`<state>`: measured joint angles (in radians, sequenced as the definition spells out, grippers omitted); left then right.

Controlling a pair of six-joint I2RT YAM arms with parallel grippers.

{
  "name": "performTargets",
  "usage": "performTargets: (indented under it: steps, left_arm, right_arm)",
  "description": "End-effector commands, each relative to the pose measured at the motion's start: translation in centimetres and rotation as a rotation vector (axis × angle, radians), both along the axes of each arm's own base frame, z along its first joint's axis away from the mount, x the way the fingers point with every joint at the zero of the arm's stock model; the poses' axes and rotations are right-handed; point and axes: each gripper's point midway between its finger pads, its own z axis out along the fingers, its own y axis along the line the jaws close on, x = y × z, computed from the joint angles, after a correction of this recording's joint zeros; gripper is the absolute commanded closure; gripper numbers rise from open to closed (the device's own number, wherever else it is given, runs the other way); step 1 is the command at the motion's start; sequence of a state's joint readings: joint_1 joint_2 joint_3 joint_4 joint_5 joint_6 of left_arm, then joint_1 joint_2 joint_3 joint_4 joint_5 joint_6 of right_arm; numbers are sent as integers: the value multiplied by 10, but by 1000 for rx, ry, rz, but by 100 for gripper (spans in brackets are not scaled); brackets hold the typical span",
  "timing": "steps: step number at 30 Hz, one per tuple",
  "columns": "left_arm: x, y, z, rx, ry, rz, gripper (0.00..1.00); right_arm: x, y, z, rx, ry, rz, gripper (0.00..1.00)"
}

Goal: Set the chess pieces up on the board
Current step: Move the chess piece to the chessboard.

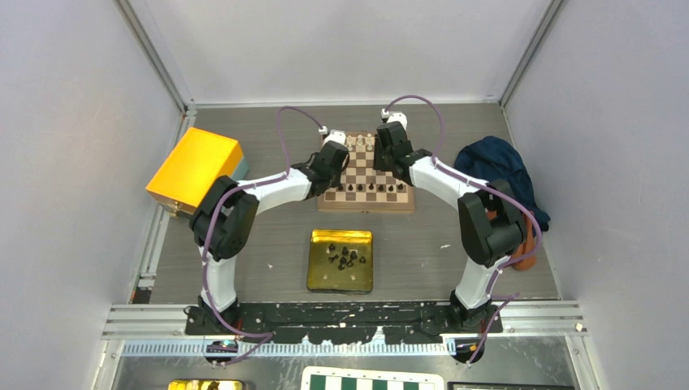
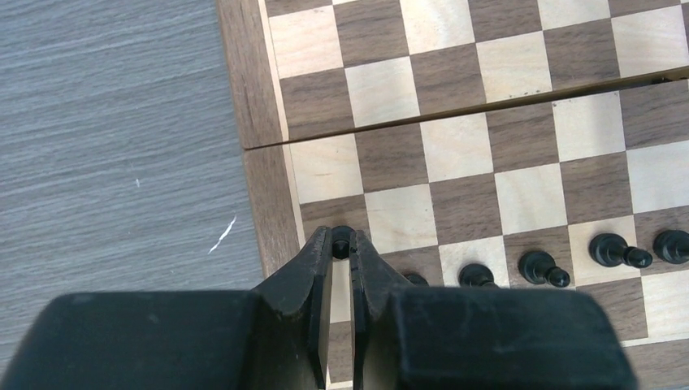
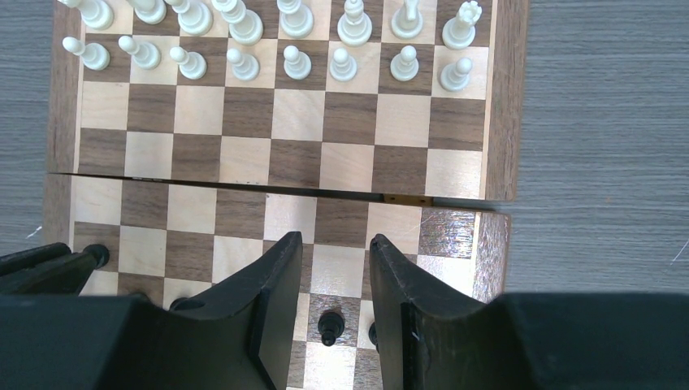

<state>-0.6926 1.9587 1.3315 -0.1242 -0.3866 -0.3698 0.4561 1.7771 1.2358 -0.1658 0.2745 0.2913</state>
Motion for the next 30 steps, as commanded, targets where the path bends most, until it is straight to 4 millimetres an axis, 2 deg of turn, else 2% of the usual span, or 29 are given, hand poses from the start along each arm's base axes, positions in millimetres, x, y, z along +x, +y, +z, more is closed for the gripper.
performTargets:
  steps: [1, 30]
  left_arm:
    - [0, 2, 27, -46, -65, 33, 89]
    - [-19, 5, 30, -45, -67, 38, 91]
  right_arm:
    - [5, 2, 36, 49, -81, -7, 58]
    - [-6, -2, 37, 53, -74, -11, 58]
